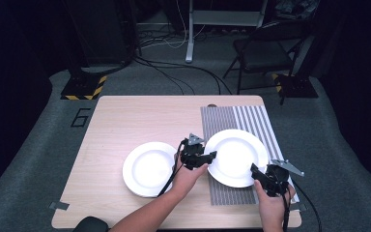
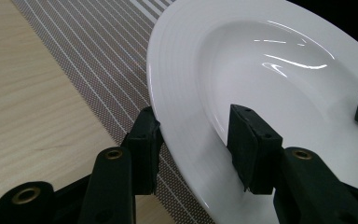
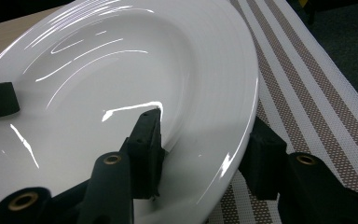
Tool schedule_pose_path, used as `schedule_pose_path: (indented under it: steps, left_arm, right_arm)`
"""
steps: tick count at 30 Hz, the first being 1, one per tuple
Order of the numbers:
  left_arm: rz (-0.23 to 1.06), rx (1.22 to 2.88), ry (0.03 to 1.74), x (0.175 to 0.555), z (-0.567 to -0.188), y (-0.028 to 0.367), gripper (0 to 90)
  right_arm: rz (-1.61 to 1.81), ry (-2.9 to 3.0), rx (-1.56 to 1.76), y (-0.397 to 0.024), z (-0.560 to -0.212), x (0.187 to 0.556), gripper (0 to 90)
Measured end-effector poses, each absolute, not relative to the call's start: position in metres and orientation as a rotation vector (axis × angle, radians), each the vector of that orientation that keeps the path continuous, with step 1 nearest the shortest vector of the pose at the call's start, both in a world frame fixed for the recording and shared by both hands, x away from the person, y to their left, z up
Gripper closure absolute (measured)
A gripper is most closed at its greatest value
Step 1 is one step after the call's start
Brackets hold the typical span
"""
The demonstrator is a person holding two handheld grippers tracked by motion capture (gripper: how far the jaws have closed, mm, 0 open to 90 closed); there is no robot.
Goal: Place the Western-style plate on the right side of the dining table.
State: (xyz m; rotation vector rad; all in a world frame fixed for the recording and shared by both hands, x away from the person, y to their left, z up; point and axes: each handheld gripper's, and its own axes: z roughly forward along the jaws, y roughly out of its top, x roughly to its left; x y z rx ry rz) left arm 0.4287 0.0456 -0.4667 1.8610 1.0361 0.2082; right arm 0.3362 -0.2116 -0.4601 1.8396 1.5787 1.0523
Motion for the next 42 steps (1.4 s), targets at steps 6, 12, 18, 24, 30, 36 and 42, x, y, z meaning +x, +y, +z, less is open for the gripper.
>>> schedule_pose_path:
  steps: [6, 12, 18, 24, 30, 36, 42]
  left_arm:
    - [0.196, 1.862, 1.042, 0.431, -0.471, 0.04, 55.3]
    - [0.19, 1.863, 1.041, 0.435, -0.471, 0.038, 55.2]
    - [0.216, 1.872, 1.03, 0.444, -0.465, 0.035, 55.5]
    - [0.221, 1.865, 1.031, 0.453, -0.465, 0.03, 55.4]
    - [0.241, 1.864, 1.02, 0.46, -0.465, 0.028, 55.7]
    - [0.236, 1.874, 1.04, 0.465, -0.471, 0.025, 55.6]
    - [0.238, 1.896, 1.051, 0.468, -0.479, 0.021, 55.6]
  right_arm:
    - [1.062, 1.585, 1.848, -0.218, -0.465, 0.338, 53.1]
    - [1.052, 1.586, 1.844, -0.221, -0.465, 0.342, 53.4]
    - [1.069, 1.58, 1.838, -0.223, -0.463, 0.35, 53.1]
    - [1.055, 1.574, 1.831, -0.227, -0.462, 0.359, 53.3]
    - [1.052, 1.577, 1.821, -0.229, -0.463, 0.369, 53.0]
    - [1.038, 1.579, 1.82, -0.23, -0.468, 0.375, 53.0]
    - [1.023, 1.58, 1.839, -0.232, -0.476, 0.376, 52.8]
